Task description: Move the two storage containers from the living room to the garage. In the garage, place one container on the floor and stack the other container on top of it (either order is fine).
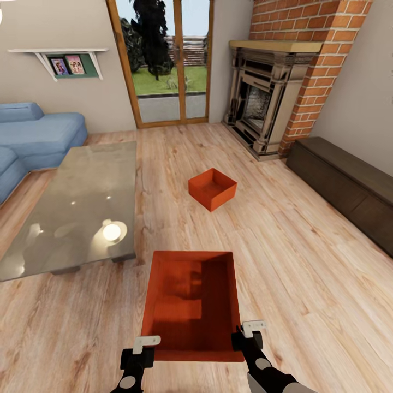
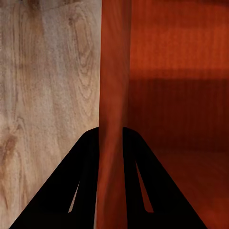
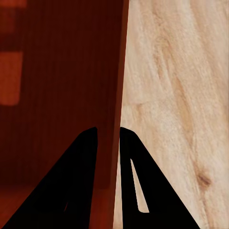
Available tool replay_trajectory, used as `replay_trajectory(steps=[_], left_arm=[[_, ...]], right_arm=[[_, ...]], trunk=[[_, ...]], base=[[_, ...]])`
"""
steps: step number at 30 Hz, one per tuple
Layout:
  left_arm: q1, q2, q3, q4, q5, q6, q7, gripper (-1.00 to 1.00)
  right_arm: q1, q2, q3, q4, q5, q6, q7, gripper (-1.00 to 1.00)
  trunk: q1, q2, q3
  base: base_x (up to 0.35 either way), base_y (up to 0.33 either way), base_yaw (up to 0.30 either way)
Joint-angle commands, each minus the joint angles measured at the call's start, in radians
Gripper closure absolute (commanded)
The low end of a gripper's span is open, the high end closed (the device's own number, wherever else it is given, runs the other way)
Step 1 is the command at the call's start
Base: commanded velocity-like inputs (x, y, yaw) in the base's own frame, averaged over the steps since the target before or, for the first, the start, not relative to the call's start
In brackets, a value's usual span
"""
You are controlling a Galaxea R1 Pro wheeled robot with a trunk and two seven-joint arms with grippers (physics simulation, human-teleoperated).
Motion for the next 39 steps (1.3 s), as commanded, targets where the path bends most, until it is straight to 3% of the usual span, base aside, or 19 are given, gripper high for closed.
replay_trajectory(steps=[1, 39], left_arm=[[-0.001, 0.0, 0.017, -0.037, 0.004, -0.009, 0.011, 1.0], [-0.001, 0.0, 0.017, -0.034, 0.004, -0.009, 0.01, 1.0]], right_arm=[[0.0, -0.005, -0.036, 0.01, -0.025, -0.009, -0.031, 1.0], [0.0, -0.006, -0.036, 0.01, -0.025, -0.009, -0.03, 1.0]], trunk=[[0.0, -0.001, 0.001], [0.0, -0.001, 0.063]], base=[[0.0, 0.0, 0.005], [0.0, 0.0, 0.0]])
